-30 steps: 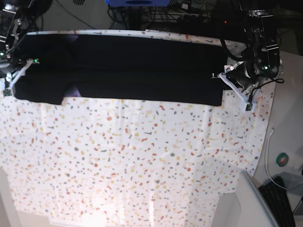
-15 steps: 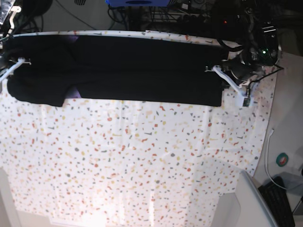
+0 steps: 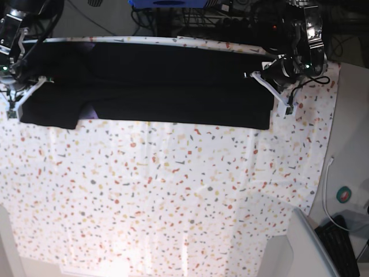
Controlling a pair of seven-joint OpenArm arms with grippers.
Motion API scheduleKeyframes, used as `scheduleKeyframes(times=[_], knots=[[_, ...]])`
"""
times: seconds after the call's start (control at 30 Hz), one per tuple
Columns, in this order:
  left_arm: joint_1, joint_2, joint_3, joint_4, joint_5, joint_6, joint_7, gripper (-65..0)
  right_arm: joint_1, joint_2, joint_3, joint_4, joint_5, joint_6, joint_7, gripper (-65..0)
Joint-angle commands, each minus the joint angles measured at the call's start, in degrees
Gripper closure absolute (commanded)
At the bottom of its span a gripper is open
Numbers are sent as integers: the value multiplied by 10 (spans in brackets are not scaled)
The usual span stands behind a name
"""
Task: Layout the t-shirt on the table in an organized manner, then fold the t-shirt properly
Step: 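Lower the folded hem with both grippers and release it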
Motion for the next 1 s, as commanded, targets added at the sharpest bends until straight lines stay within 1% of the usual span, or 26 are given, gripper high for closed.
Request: scheduleKeyframes(times=[0.0,0.07,0.1,0.2,0.3,0.4,0.53,0.63,0.8,0.83,0.9,0.97], knots=[[-9,-6,-1,1,-9,-2,-11,0,5,6,2,-9,1,-2,2,0],[-18,-6,-1,-17,-9,-2,-25,0,24,9,2,-51,1,-2,3,0],[-21,-6,-1,-24,-9,-2,-32,0,34,16,2,-67,1,-2,3,0],[-45,-6,-1,-50,-9,-2,-36,0,63,21,2,-102,1,-2,3,0],[-70,-6,-1,-80,-9,-2,-37,0,92,22,2,-121,1,-2,4,0],[-98,-6,-1,-97,-8,-2,-37,0,115,22,2,-130,1,-3,20,0],[-118,-6,-1,-91,-8,-1,-35,0,127,22,2,-126,1,-3,18,0],[-118,-6,-6,-68,-8,-1,-34,0,123,22,3,-98,1,-3,18,0],[-101,-16,-7,-10,-14,-1,-33,0,91,17,3,-4,1,-3,17,0],[-97,-17,-8,0,-14,-1,-26,0,83,15,2,19,2,-3,12,0],[-93,-17,-14,27,-15,-1,-3,0,78,5,2,58,2,-3,-17,0],[-87,-13,-43,63,-15,-3,21,0,79,2,2,101,3,-3,-55,0]])
